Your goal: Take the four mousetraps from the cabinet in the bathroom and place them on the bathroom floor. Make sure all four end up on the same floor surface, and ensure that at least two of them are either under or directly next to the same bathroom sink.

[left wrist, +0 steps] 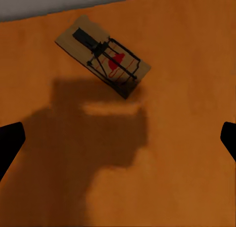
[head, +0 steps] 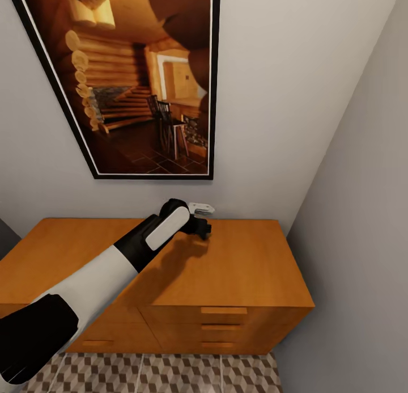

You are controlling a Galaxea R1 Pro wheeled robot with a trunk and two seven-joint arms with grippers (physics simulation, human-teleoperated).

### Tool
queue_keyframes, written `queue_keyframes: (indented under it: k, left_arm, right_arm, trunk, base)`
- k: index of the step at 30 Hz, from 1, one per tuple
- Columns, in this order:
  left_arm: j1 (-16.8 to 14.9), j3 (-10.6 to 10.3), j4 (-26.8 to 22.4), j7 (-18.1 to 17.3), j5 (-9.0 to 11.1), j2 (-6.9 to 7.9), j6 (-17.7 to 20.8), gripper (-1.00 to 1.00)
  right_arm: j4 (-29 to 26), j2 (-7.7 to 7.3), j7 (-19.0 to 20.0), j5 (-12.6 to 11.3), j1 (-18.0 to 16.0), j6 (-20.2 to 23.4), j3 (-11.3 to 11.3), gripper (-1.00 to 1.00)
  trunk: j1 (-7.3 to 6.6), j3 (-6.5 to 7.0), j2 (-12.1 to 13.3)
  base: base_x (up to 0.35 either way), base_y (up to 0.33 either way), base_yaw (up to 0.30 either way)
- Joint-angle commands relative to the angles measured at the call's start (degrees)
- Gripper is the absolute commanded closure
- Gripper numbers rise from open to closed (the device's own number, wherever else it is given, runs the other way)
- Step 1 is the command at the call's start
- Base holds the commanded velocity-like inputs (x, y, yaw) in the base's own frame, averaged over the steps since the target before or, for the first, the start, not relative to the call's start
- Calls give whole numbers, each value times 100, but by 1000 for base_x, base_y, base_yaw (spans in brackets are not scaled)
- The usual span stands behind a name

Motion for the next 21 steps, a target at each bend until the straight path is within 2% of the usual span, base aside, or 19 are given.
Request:
queue_keyframes:
  k: [1,11,21]
  left_arm:
    - [-7,34,12,61,62,0,-72,-100]
    - [-7,121,104,74,56,-2,-277,-100]
    - [-7,124,227,103,56,-28,-788,-100]
  right_arm:
    - [4,2,-16,-55,-4,-19,50,100]
    - [4,2,-16,-53,-4,-19,49,100]
    - [4,2,-16,-53,-4,-19,52,100]
  trunk:
    - [3,-11,-11]
    - [3,-11,-11]
    - [3,-11,-11]
  base:
    - [0,0,0]
    - [0,0,0]
    - [0,0,0]
